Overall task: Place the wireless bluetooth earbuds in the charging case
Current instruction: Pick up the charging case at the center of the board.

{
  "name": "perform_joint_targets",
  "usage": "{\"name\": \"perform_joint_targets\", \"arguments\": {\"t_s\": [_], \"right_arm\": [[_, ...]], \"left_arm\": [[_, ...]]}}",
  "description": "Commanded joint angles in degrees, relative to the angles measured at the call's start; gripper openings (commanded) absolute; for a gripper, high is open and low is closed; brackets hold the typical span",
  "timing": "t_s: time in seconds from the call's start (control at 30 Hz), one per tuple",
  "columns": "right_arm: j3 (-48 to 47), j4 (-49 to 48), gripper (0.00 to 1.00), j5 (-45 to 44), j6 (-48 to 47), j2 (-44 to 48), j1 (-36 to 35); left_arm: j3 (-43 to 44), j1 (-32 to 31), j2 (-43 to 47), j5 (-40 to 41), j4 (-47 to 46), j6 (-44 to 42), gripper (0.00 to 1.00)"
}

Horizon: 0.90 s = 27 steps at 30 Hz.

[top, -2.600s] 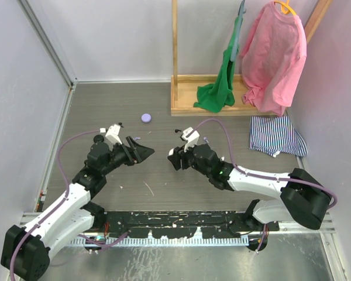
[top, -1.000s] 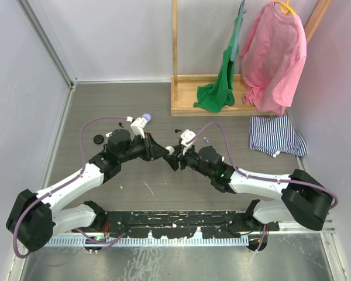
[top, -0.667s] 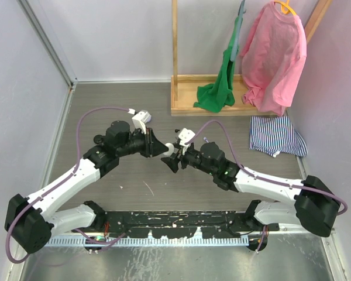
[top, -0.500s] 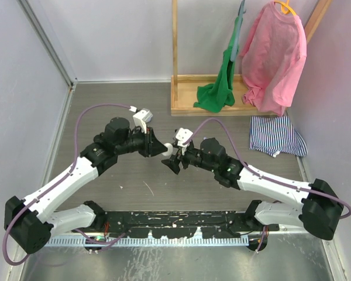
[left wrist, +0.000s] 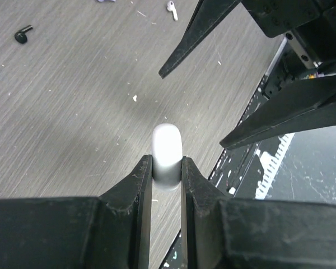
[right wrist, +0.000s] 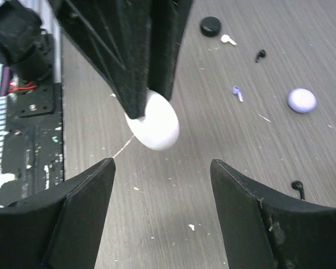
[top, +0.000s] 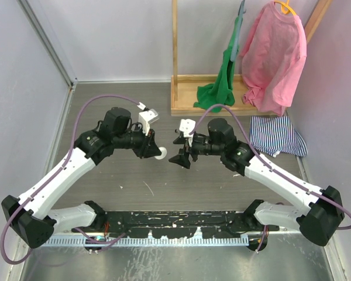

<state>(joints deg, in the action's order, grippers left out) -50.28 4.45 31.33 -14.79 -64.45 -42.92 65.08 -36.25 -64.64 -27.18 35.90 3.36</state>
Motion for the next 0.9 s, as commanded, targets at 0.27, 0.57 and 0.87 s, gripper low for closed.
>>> {"name": "perform_joint_targets", "arguments": {"t_s": [0.27,0.57,0.87], "right_arm": [[-5.61,-1.07,0.72,14.69,-0.9,-5.09,0.32],[-6.1,-5.59,0.64,22.25,2.18,-8.42,0.38],[-6.88,-5.17,0.58,25.07,2.66,-8.27,1.35]], "left_arm": [[6.02,-0.04,-0.99,-12.46,8.44,-14.11,0.0],[4.56,-0.03,1.0,-15.07,7.33,-15.63,0.0],[4.2,-0.05,1.27,-15.01,8.21,-16.78,0.0]]}}
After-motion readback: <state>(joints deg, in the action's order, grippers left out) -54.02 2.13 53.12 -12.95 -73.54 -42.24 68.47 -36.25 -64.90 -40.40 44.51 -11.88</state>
